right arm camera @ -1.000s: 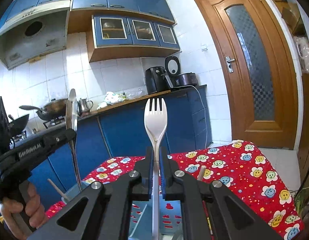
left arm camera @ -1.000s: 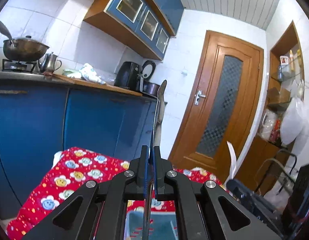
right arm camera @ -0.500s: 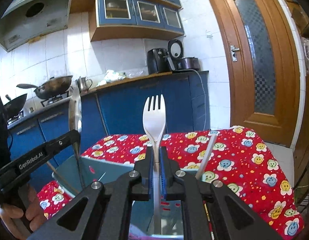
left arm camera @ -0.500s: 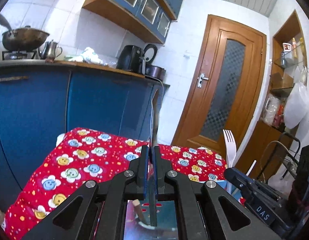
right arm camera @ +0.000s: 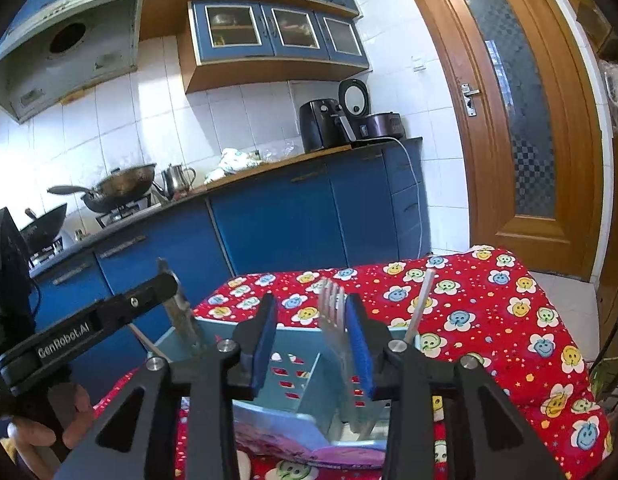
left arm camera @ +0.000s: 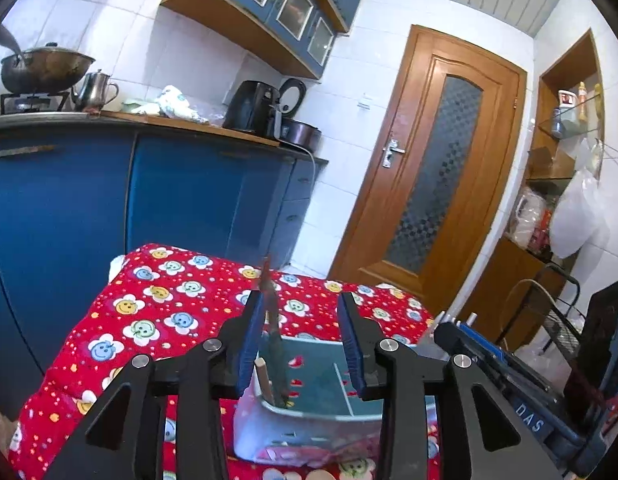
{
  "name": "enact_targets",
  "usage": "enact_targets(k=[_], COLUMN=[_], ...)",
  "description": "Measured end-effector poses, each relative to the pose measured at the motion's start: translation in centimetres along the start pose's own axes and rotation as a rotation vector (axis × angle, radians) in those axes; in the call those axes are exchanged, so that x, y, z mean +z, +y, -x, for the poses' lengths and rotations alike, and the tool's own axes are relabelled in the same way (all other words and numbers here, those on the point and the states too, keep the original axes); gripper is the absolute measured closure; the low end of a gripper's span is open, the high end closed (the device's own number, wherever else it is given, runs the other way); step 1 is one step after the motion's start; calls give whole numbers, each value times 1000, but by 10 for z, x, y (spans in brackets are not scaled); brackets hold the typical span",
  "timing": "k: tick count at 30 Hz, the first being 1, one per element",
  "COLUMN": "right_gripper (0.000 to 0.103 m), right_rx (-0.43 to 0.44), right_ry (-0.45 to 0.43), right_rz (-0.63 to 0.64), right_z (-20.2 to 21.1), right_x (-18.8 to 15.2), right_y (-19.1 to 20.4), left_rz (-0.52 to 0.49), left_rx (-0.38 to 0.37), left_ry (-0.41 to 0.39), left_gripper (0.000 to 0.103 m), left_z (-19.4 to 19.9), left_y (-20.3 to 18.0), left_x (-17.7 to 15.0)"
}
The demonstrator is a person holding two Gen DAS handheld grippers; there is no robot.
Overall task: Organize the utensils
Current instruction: 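Open both tools to release the knife and fork into the holder, then move both open tools back down to the remaining utensils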
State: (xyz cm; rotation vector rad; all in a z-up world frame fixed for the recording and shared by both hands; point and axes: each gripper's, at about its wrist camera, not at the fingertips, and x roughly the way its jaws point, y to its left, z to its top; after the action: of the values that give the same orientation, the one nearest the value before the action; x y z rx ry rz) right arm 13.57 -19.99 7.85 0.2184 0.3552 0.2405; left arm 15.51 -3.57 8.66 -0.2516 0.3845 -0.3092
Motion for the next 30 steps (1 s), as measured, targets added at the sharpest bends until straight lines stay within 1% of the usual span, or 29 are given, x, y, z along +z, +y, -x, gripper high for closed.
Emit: enact_targets(k=[5,8,11,14,24,30], right_gripper=[58,56,53,50,40,39], right_rx=[12,15,25,25,-8,-28], right_ry=[-29,-30,-23,-16,12,54], right_rz=[-16,-31,-50,-69,-108,-116], right_z=[21,31,42,53,91,107], right_x=[4,5,5,4,-10,-24], right_y=[3,4,3,1,-5,-7], left_rz=[-11,-14,-12,-17,-31,-34], left_rx=[-12,-14,-23,-20,-13,-2], left_ry=[11,24,31,43,119,181], left_gripper=[63,63,62,60,59,59], left_z=[15,24,34,43,67,75], left_y=[-6,-9,-10,-11,-16,-16], left_x=[1,1,0,-2,-19,-34])
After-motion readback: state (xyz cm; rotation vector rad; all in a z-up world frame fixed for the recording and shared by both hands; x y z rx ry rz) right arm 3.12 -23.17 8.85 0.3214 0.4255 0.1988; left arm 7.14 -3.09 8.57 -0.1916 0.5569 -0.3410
